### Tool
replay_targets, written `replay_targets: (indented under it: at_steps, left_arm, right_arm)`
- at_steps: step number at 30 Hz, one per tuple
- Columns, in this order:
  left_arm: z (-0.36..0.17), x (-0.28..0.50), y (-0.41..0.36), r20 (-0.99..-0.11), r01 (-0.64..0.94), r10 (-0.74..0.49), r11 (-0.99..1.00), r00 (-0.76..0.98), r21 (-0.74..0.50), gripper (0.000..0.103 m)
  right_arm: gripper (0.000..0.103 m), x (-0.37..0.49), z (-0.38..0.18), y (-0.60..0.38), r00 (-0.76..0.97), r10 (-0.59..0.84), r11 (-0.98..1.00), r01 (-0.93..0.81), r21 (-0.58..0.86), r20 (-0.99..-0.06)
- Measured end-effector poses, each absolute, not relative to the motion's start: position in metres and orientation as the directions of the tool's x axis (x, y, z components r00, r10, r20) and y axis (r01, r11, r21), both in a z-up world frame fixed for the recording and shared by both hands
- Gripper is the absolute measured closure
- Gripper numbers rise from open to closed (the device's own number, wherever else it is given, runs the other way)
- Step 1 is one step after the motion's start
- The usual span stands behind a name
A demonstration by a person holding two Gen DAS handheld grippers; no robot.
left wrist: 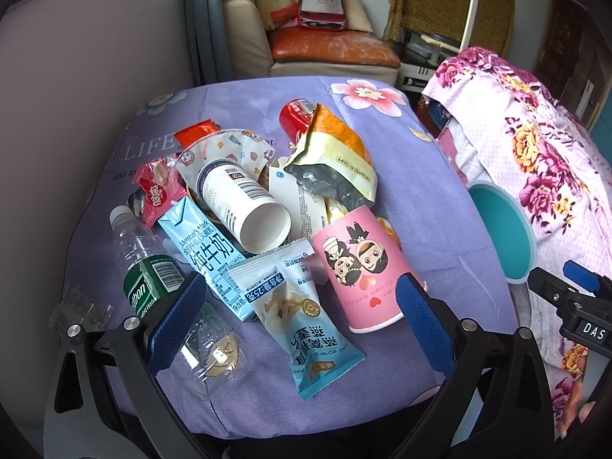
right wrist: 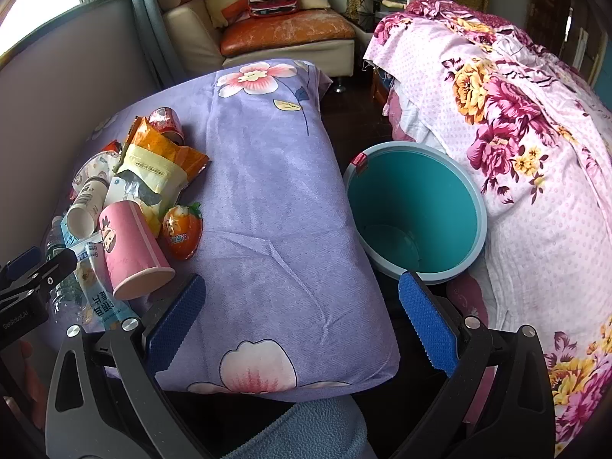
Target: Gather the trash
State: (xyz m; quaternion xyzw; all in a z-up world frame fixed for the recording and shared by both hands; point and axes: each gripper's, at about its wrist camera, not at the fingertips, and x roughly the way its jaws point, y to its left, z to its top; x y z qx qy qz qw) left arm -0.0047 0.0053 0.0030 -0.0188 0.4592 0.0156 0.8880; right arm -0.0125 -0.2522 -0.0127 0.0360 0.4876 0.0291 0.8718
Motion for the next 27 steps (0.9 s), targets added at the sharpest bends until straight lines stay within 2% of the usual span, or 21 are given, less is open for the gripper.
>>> replay_targets:
  at_steps: [19,27]
  left_arm:
    - [0.000,-0.006,0.009,-0.819,-0.047,0.011,0.999,0.574,-0.019,0.004]
    - [-0.002,-0.008,0.039,-0.825,-0.084,0.028,0.996,0.565,-0.023,0.004]
  right_arm:
    - [0.006,-0.007,-0.012,-0.240,0.498,0.089,0.996,-0.035,0.082,-0.863]
    - [0.006,0.001,-0.008,-0.223,0.477,0.112,0.993,-0.084,0.082,-0.872]
